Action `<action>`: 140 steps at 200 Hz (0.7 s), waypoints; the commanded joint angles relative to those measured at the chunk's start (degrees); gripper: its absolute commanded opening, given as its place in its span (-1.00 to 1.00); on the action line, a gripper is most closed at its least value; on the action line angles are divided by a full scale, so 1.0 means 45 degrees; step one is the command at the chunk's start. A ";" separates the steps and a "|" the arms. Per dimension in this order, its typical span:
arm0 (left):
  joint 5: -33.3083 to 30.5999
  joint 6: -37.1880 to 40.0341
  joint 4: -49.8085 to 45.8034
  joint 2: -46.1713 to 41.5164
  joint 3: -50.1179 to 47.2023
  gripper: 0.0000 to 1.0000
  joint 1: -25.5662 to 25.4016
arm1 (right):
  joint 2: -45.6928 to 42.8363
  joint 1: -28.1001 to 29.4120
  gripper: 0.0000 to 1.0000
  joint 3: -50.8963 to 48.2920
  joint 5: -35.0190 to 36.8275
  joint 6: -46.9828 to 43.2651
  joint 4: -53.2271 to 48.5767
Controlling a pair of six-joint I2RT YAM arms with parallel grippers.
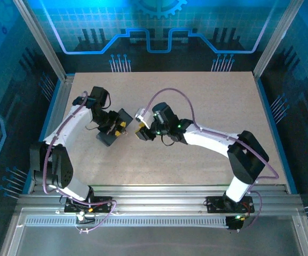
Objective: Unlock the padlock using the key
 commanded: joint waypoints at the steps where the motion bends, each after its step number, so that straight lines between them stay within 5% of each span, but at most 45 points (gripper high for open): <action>1: 0.0471 -0.0005 -0.0504 0.0066 0.0537 -1.00 0.0126 | -0.0388 0.0773 -0.24 -0.0945 0.1267 -0.5262 0.2546; 56: 0.0448 -0.0042 -0.0545 0.0088 0.0750 -1.00 0.0127 | 0.0575 0.1685 -0.28 -0.1314 0.2455 -0.8271 0.6199; 140: 0.0527 -0.0063 -0.0492 0.0180 0.0943 -1.00 0.0130 | 0.0740 0.1741 -0.34 -0.1200 0.1755 -0.8889 0.5388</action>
